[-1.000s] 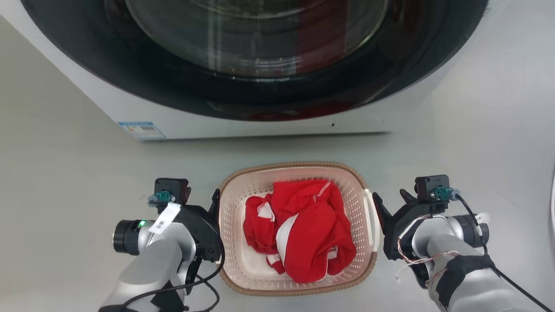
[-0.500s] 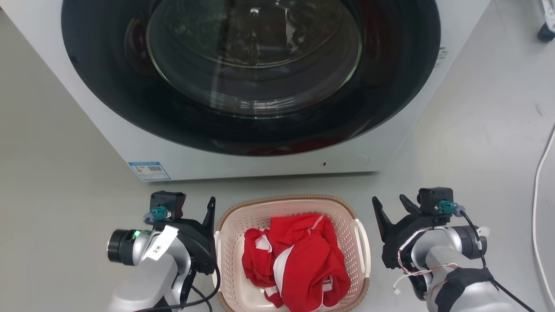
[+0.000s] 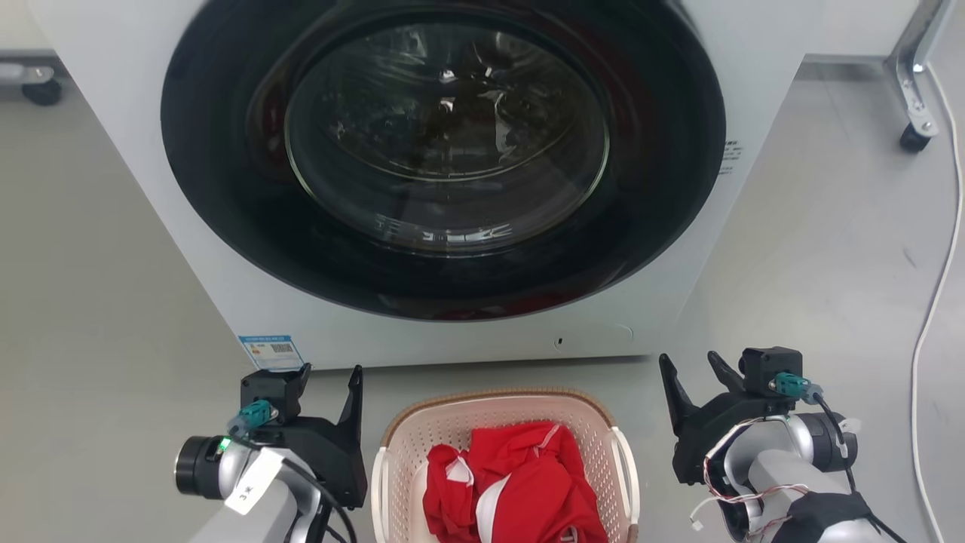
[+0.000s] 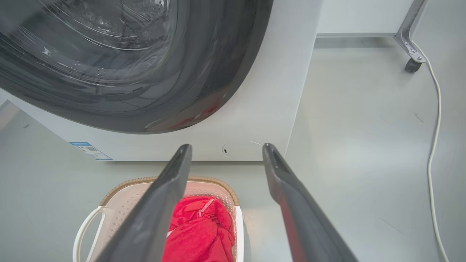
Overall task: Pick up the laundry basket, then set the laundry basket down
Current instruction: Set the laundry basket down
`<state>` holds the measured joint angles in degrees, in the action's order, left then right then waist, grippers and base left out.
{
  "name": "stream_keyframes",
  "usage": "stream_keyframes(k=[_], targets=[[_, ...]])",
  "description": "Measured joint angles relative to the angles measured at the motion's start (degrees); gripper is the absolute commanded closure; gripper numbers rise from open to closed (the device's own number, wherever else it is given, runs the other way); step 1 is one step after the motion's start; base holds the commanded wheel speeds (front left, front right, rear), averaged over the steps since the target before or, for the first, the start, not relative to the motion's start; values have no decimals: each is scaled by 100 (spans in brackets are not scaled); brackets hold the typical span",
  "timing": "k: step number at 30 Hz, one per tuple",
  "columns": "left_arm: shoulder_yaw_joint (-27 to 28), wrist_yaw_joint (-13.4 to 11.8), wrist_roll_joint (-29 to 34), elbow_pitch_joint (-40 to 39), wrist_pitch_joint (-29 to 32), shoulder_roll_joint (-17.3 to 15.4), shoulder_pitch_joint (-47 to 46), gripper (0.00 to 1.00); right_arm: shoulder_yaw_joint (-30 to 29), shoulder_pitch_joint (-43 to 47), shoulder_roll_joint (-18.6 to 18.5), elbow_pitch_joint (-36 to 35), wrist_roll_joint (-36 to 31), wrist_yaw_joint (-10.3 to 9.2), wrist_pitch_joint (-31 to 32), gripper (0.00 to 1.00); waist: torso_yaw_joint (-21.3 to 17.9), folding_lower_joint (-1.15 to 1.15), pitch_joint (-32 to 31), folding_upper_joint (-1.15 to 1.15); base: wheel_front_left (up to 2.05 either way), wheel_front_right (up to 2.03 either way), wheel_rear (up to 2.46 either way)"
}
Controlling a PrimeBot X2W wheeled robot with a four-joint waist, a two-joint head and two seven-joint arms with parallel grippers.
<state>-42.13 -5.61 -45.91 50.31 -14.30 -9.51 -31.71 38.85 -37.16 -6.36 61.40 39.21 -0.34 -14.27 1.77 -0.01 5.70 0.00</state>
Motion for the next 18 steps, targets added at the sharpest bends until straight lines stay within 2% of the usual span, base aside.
stream_keyframes(k=[9, 18], targets=[[399, -112, 297, -1138, 0, -378, 588, 0, -151, 391, -265, -931, -232, -309, -1, 0, -19, 0, -321, 0, 0, 0, 0], [1020, -152, 788, -2471, -1, -621, 1202, 0, -382, 898, -600, -2268, -556, -547, -3, 0, -62, 0, -453, 1, 0, 0, 0]])
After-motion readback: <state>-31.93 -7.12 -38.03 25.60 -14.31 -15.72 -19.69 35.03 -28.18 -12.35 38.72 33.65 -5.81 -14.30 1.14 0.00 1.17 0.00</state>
